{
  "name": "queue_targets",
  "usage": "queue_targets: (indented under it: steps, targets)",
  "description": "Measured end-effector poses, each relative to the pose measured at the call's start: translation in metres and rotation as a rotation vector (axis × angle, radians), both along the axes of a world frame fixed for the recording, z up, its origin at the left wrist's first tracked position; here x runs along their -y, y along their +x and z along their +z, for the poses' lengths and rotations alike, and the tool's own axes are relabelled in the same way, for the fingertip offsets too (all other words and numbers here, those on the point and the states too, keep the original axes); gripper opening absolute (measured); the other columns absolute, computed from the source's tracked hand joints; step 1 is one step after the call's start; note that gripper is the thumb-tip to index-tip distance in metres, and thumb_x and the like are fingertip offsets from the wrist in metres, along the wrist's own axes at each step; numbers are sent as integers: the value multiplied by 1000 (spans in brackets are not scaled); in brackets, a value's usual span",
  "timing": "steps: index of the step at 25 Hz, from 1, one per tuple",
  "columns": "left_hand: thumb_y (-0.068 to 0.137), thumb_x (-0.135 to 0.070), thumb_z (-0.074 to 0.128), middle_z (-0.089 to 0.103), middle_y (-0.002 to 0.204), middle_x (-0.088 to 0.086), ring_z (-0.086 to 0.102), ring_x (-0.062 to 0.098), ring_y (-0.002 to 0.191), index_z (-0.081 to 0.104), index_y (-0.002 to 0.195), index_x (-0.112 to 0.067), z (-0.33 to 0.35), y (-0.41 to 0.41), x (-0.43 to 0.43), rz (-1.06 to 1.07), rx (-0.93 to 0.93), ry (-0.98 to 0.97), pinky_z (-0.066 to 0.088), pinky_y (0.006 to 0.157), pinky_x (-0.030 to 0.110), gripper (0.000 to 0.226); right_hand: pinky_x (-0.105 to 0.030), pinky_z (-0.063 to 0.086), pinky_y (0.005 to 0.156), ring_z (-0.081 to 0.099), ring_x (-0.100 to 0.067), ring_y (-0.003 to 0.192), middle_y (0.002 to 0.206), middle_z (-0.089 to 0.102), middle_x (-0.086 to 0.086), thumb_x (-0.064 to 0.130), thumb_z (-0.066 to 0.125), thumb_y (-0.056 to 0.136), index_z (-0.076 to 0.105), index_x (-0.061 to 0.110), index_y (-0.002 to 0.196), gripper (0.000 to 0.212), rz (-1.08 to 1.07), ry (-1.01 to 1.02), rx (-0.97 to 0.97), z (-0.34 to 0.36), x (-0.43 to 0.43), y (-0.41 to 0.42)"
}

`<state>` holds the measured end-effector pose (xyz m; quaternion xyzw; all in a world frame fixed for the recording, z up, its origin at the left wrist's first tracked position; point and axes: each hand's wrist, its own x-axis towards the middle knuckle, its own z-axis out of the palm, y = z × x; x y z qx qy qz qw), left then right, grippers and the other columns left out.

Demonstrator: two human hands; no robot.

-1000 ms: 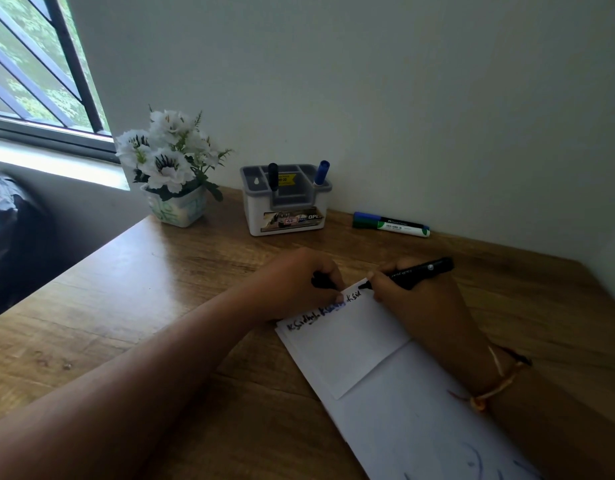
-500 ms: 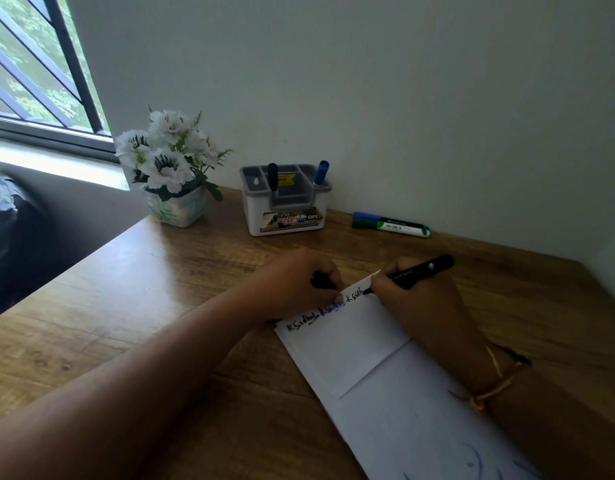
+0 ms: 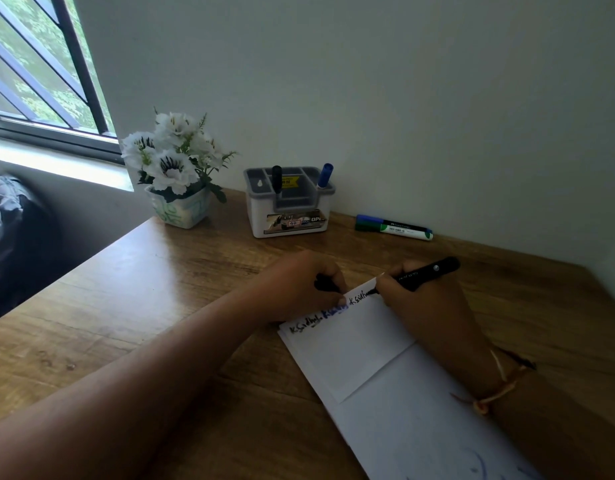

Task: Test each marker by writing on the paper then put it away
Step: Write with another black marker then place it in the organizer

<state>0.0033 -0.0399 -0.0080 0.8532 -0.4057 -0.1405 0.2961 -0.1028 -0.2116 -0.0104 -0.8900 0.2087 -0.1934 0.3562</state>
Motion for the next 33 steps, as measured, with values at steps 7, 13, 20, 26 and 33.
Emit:
queue_targets:
  steps: [7,13,20,26,33]
  targets:
    - [87,-33,73,71,102,-16,64,1,91,73,97,-37,1,0,0,3,2,9,56,80,24,11,-23,42,57,60,-8,69,71,64,6,21,61,79,63,26,74,8,32,6,-30,2,-1,-2]
    - [86,-35,74,70,101,-17,64,2,91,73,96,-38,1,-1,0,17,3,6,57,82,29,11,-24,42,56,59,-9,68,70,62,8,21,60,79,60,26,74,8,44,-39,-33,-1,1,-1]
    - [84,-35,75,71,104,-15,65,4,94,73,101,-35,2,-1,-1,17,11,1,57,86,32,18,-27,44,58,61,-13,66,71,67,2,22,61,83,66,22,76,8,-7,199,52,-1,5,-2]
    - [85,-25,75,69,117,-14,63,0,109,53,132,-34,5,-1,-3,110,-8,-243,51,91,19,53,-27,47,56,58,-8,55,74,71,-4,33,64,87,64,23,79,13,3,331,190,9,5,-4]
    - [88,-2,68,63,124,-15,60,-4,117,38,141,-24,9,-10,-1,71,-209,-482,53,95,24,65,-17,48,50,59,-7,55,63,66,-1,29,65,87,71,20,82,12,177,469,372,27,-6,-14]
